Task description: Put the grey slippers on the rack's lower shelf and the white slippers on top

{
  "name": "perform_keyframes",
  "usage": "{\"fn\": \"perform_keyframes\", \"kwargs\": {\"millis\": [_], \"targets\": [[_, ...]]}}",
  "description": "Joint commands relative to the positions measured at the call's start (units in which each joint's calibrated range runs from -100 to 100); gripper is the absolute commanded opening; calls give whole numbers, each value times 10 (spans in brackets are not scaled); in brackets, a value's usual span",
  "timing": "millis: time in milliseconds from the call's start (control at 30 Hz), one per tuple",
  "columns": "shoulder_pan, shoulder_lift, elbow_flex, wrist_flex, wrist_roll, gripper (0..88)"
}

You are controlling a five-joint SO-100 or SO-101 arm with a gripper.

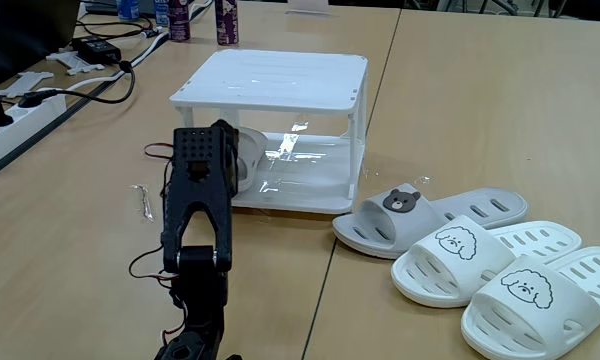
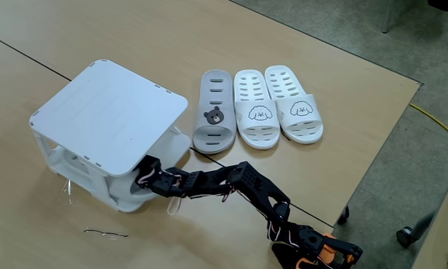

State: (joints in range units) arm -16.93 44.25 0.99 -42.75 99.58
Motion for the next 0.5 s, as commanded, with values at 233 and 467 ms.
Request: {"fn": "perform_keyframes", "kwargs": {"millis": [233,467], "targets": [[3,70,-219,72,4,169],[-10,-1,-93,65,4,286]]}}
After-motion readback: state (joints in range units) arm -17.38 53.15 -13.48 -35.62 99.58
